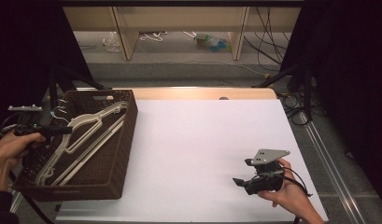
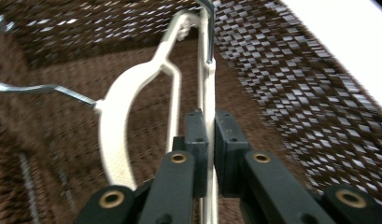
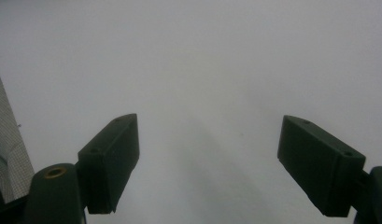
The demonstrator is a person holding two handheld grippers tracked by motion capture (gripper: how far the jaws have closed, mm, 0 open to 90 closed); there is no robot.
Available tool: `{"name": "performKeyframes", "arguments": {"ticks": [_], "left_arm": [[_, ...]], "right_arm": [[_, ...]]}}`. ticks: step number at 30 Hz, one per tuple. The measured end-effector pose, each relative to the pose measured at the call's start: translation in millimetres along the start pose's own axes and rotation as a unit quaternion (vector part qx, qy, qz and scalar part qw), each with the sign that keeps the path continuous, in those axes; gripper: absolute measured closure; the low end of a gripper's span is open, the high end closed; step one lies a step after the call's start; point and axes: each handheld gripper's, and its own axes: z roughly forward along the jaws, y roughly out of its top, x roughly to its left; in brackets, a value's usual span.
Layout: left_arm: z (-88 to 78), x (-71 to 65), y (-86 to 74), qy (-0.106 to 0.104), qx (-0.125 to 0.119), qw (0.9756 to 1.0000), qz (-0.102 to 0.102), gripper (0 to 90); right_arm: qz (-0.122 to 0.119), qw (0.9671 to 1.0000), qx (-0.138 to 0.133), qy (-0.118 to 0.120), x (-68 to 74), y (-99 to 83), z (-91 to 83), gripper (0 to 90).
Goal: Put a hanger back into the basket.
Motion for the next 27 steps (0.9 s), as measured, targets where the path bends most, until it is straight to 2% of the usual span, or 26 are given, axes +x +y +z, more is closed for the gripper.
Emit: {"name": "performKeyframes", "arguments": {"ticks": [1, 2, 3, 6, 7, 8, 9, 10, 11, 13, 16, 20, 23, 25, 27], "left_arm": [[0.8, 1.8, -0.4, 0.003, 0.006, 0.9999, 0.008, 82.6], [1.5, 3.5, -1.4, 0.021, 0.010, 0.9996, 0.014, 80.4], [1.5, 4.6, -1.7, 0.030, 0.009, 0.9995, 0.007, 73.3], [-0.7, 5.4, -3.3, 0.046, 0.002, 0.9989, -0.006, 67.0], [-2.0, 4.9, -3.1, 0.056, -0.004, 0.9984, -0.007, 61.3], [-5.8, 5.8, -1.9, 0.076, 0.003, 0.9971, 0.008, 54.4], [-7.5, 4.0, -0.9, 0.082, -0.004, 0.9966, 0.007, 46.1], [-8.8, 0.1, 0.1, 0.085, -0.027, 0.9960, -0.001, 43.8], [-12.2, -3.0, 1.6, 0.093, -0.041, 0.9948, 0.002, 42.2], [-20.4, -11.0, 5.0, 0.104, -0.061, 0.9927, 0.001, 37.6], [-30.0, -27.2, 4.6, 0.091, -0.101, 0.9907, 0.000, 34.9], [-36.2, -51.2, -3.6, 0.083, -0.122, 0.9888, 0.024, 30.5], [-41.8, -66.3, -10.2, 0.085, -0.135, 0.9865, 0.039, 28.7], [-48.2, -76.8, -11.8, 0.093, -0.147, 0.9825, 0.066, 28.0], [-55.0, -87.8, -12.9, 0.088, -0.164, 0.9802, 0.068, 27.8]], "right_arm": [[-0.004, 1.0000, -0.002, 0.000, -0.4, 0.2, 0.1, 21.5], [-0.003, 0.9999, -0.010, -0.004, 0.1, -0.1, 1.4, 21.5], [-0.004, 1.0000, -0.002, 0.001, -0.5, 0.4, -0.5, 21.6], [0.000, 1.0000, -0.002, 0.001, -0.5, 0.4, -0.9, 21.5], [-0.002, 1.0000, -0.004, -0.001, -0.9, 0.6, -0.8, 21.5], [0.002, 1.0000, -0.006, -0.001, -0.4, 0.8, -1.2, 21.5], [0.000, 0.9999, -0.010, -0.001, -0.7, 1.1, -1.4, 21.5], [-0.002, 0.9999, -0.015, 0.000, -1.5, 1.4, -1.3, 21.4], [0.002, 0.9998, -0.022, 0.002, -1.4, 1.8, -1.3, 21.2], [0.004, 0.9996, -0.027, -0.001, -1.0, 2.2, -2.0, 20.8], [0.005, 0.9994, -0.034, -0.004, -2.0, 2.4, -3.0, 20.7], [0.010, 0.9989, -0.045, -0.009, -2.5, 2.5, -3.7, 20.1], [0.018, 0.9981, -0.059, -0.012, -2.7, 3.0, -4.9, 19.3], [0.020, 0.9971, -0.071, -0.016, -3.4, 3.1, -5.5, 19.1], [0.026, 0.9964, -0.078, -0.018, -3.7, 3.0, -6.1, 18.8]]}}
